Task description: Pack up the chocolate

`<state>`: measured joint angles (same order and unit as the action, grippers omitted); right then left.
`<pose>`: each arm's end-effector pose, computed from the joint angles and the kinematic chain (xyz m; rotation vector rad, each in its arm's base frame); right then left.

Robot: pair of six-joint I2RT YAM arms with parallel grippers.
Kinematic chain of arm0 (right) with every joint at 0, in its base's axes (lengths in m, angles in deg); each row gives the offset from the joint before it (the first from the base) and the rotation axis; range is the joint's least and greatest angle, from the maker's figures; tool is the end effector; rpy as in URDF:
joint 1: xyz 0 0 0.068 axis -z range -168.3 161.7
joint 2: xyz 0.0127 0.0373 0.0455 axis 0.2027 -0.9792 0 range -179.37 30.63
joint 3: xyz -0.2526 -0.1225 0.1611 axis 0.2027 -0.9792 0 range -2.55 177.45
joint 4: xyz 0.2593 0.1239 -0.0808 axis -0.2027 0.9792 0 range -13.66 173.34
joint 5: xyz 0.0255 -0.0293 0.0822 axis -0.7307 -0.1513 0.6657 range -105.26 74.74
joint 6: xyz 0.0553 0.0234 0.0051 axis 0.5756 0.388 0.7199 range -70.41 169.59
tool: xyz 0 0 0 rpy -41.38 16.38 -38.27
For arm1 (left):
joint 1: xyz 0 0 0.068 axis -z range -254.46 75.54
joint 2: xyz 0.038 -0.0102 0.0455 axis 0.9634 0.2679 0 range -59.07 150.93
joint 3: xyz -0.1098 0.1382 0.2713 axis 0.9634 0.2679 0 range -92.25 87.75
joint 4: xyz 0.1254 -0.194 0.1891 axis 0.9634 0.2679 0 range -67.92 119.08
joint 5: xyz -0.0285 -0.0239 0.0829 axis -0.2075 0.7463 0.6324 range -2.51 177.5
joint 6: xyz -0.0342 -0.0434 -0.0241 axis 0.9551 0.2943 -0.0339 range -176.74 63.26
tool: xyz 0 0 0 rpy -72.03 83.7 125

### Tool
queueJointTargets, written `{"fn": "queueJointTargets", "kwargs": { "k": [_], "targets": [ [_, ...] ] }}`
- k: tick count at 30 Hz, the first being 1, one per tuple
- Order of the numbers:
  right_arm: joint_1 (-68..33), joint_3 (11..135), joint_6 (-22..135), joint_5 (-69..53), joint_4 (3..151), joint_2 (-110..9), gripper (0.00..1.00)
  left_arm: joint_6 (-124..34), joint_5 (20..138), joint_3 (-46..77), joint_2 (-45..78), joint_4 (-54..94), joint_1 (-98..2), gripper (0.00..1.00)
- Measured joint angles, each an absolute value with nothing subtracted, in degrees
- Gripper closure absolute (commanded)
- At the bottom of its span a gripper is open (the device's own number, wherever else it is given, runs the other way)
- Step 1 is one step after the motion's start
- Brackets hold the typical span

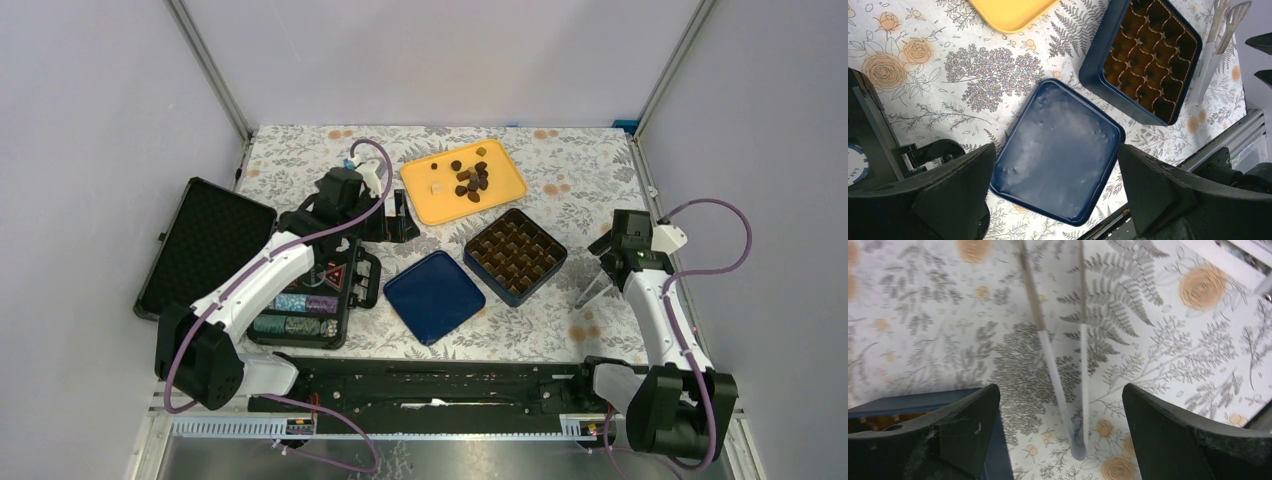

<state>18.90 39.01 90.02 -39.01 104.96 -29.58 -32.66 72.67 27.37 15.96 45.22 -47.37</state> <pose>0.2251 -0.0465 0.2696 1.1064 2.0360 -0.2070 0.2806 -0.1562 0.3335 0.2082 2.3090 -0.7610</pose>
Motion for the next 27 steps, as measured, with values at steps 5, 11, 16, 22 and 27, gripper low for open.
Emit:
{"fn": "queueJointTargets", "kwargs": {
  "k": [5,11,16,22,27],
  "targets": [
    [18.90,39.38,93.82,-41.20,109.39,-34.15,0.01,-34.37,72.69,27.37,16.40,46.40,-47.37,0.01],
    [18.90,38.90,93.89,-38.53,108.59,-37.32,0.00,-34.43,72.84,27.66,16.70,46.38,-47.37,0.01],
    [18.90,35.78,92.33,-34.83,103.06,-37.36,0.00,-34.50,73.41,29.76,16.57,46.49,-47.37,0.01],
    [18.90,35.40,92.07,-35.08,101.02,-43.09,0.08,-34.52,74.89,29.80,16.50,46.64,-47.37,0.01],
    [18.90,35.40,91.88,-35.10,99.82,-47.83,0.22,-34.48,76.18,29.80,16.50,46.64,-47.37,0.01]
  ]
}}
